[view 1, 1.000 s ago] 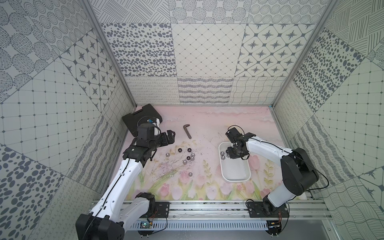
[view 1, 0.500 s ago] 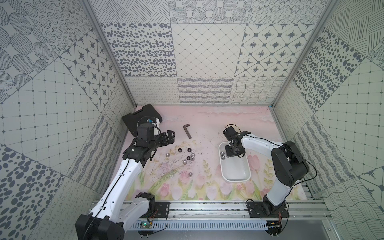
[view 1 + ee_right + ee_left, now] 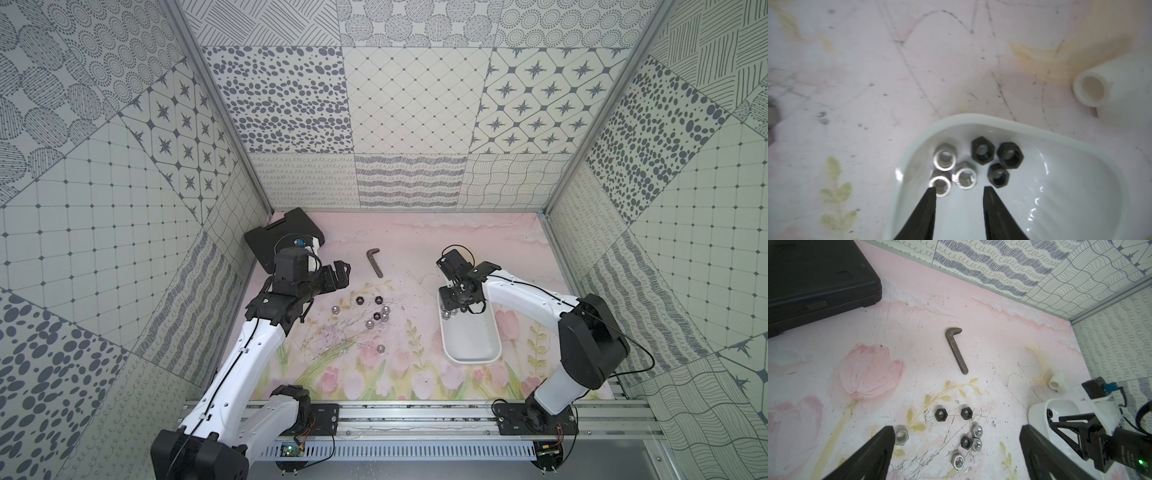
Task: Put the nuts on the desktop into the storage box
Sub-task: Place the nut in the storage box, then pick up the nut from the center of the board.
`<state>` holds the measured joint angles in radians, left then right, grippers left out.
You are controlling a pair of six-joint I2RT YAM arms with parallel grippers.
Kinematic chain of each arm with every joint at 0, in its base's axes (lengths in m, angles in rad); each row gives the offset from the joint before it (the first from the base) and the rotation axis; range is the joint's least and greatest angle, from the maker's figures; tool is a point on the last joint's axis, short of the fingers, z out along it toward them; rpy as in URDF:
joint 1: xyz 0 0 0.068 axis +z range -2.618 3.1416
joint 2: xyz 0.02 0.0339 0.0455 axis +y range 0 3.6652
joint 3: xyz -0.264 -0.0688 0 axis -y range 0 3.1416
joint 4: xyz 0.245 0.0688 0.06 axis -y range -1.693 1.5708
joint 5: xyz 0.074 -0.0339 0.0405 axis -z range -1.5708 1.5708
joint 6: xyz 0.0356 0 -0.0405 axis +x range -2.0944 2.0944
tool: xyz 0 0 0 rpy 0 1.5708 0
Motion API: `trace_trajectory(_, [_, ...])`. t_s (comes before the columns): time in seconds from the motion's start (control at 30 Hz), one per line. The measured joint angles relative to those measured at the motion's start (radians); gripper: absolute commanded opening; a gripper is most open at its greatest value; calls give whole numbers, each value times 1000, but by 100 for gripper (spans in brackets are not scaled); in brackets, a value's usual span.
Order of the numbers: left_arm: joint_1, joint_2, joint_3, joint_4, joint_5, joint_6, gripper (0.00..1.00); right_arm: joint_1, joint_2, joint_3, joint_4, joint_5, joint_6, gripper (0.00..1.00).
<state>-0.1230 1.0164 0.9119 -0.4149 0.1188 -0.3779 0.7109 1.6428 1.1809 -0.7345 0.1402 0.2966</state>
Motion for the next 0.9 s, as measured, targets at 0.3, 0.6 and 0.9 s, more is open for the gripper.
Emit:
trace_trajectory(0.3, [0,-19,3,-5,-3,0,99,313,74,138,85,-105,-46,43])
trace_trajectory(0.6, [0,-28,5,-17,-11,0,99,453,313,186,98,-118,-50,47])
trace_trajectory(0.9, [0,-28,5,-23,-19,0,99,485,349,230,82,-104,-42,49])
